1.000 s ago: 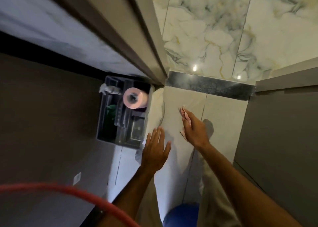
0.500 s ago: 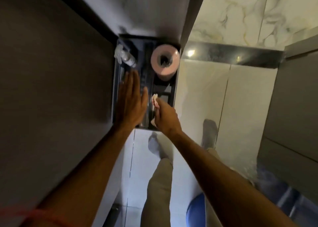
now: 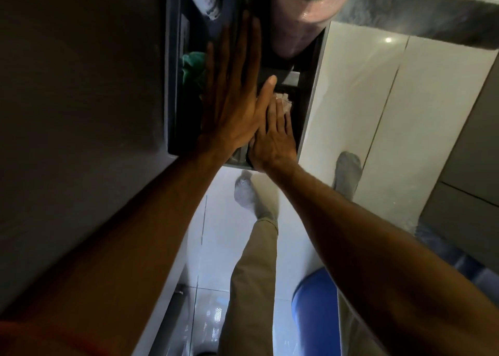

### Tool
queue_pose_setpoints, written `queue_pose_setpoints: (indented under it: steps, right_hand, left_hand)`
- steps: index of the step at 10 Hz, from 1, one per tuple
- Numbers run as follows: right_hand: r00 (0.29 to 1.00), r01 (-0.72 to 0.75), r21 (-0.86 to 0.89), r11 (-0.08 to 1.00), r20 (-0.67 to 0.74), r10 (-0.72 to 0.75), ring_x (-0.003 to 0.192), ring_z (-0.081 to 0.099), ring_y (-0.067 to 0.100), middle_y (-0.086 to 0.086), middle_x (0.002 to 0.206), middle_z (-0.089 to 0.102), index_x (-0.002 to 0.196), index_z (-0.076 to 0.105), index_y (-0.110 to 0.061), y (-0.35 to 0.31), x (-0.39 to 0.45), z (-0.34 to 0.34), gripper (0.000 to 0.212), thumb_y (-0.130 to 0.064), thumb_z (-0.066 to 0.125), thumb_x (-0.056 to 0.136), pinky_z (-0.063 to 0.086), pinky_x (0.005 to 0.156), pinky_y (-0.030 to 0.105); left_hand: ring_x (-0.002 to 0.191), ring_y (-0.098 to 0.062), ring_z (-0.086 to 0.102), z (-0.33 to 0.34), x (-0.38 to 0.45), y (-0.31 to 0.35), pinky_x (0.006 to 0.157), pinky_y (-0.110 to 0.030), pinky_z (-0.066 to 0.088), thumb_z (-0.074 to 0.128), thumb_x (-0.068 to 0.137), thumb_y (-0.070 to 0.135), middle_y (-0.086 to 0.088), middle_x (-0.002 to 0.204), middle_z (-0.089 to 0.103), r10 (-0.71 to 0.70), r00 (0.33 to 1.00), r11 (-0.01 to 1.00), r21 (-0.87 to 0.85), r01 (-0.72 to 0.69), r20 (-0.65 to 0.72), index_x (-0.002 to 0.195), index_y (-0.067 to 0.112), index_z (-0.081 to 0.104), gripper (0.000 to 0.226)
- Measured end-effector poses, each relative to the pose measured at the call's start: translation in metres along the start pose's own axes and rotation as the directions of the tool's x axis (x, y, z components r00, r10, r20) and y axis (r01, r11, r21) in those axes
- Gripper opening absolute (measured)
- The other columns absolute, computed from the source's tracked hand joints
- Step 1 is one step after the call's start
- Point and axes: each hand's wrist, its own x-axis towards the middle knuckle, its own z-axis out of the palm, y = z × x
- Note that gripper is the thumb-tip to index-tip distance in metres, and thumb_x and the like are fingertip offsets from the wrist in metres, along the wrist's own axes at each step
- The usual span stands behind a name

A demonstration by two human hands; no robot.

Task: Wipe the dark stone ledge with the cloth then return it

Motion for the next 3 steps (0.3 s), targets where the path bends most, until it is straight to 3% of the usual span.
queue_pose_setpoints:
  steps: [2,3]
  right_hand:
    - [0.994,0.031,0.129,0.991,0.101,-0.045,0.171,-0.016,0.034,0.016,0.182,-0.022,0.173,-0.014,-0.014,-0.008,-0.045,-0.061,0.087,-0.047,0.042,0.115,0.003,0.142,0.05]
    - [0.973,0.064,0.228,0.972,0.204,-0.112,0.171,0.012,0.035,0.013,0.185,-0.006,0.175,-0.004,-0.019,-0.005,-0.103,-0.108,0.082,-0.045,0.045,0.115,0.027,0.138,0.046]
  left_hand:
    - [0.17,-0.04,0.007,-0.031,-0.005,0.005,0.138,-0.064,0.005,0.024,0.106,0.074,-0.019,0.183,0.008,-0.002,0.995,1.0,0.009,0.001,0.099,0.174,0.009,0.01,0.095]
    - [0.17,-0.038,0.004,-0.069,-0.024,0.015,0.137,-0.065,0.008,0.023,0.107,0.071,-0.017,0.183,0.003,-0.015,0.996,1.0,0.019,0.014,0.09,0.174,0.011,0.002,0.092]
